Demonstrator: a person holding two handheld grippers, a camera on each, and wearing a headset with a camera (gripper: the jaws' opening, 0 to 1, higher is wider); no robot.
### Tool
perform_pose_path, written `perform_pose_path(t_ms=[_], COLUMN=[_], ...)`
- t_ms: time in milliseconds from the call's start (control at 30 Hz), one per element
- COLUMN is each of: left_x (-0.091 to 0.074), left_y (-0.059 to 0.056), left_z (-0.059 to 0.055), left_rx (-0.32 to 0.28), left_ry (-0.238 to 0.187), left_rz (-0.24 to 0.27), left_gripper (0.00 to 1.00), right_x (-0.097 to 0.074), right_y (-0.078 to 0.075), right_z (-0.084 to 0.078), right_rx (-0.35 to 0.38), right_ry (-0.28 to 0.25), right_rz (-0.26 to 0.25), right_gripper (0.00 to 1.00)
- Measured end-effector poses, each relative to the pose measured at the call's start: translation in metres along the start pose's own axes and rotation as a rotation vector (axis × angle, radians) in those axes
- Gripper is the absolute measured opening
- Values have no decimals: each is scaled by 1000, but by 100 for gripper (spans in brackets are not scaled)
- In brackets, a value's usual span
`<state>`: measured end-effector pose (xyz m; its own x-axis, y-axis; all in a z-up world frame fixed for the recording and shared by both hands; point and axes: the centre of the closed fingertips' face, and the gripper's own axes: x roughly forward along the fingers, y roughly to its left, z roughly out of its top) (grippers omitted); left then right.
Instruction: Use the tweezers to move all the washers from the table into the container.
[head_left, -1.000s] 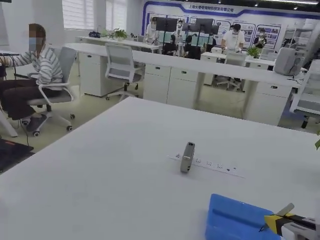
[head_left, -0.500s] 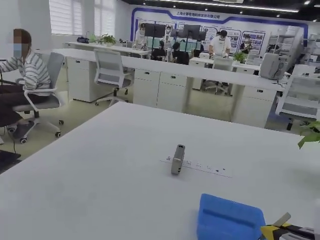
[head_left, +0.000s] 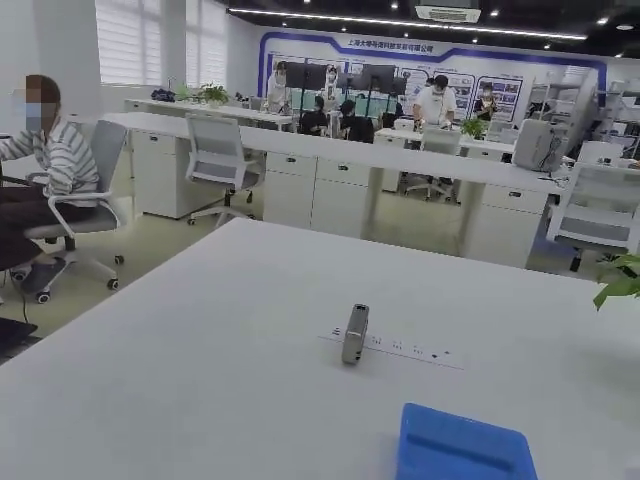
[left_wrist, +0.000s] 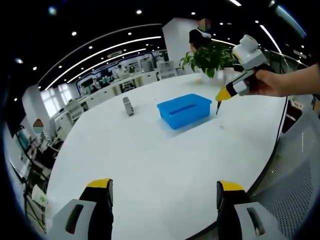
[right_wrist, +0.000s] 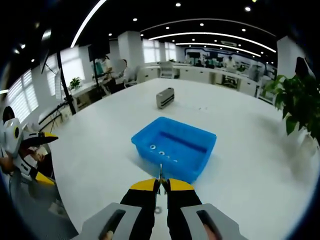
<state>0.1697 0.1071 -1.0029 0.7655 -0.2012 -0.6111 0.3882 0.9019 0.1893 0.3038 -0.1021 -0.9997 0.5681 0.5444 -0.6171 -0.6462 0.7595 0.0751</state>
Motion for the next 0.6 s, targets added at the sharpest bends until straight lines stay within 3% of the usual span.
perform_pose_path(t_ms=[333, 600], left_x=[0, 1], left_y=[2, 1], left_z=[1, -1], left_rx=[10, 15], left_ry=[0, 11], left_rz=[17, 12], left_gripper=[87, 87], right_x=[6, 7], right_y=[3, 1], right_z=[-25, -32], right_rx=[16, 8], right_ry=[57, 80], right_rz=[23, 16], right_gripper=[3, 3])
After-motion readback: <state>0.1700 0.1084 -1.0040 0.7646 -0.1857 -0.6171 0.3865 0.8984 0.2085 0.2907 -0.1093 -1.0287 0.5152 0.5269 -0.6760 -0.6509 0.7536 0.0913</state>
